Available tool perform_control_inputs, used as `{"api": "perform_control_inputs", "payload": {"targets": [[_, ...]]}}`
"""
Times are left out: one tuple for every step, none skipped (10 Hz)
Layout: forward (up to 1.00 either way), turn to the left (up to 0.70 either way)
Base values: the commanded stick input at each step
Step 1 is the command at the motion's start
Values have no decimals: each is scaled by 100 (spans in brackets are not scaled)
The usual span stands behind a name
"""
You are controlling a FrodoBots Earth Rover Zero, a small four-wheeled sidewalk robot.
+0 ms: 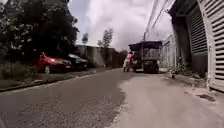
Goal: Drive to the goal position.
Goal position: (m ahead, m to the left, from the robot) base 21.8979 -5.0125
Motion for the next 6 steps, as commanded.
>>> {"api": "perform_control_inputs", "payload": {"targets": [[70, 0], [70, 0], [70, 0], [70, 0], [70, 0], [70, 0]]}}
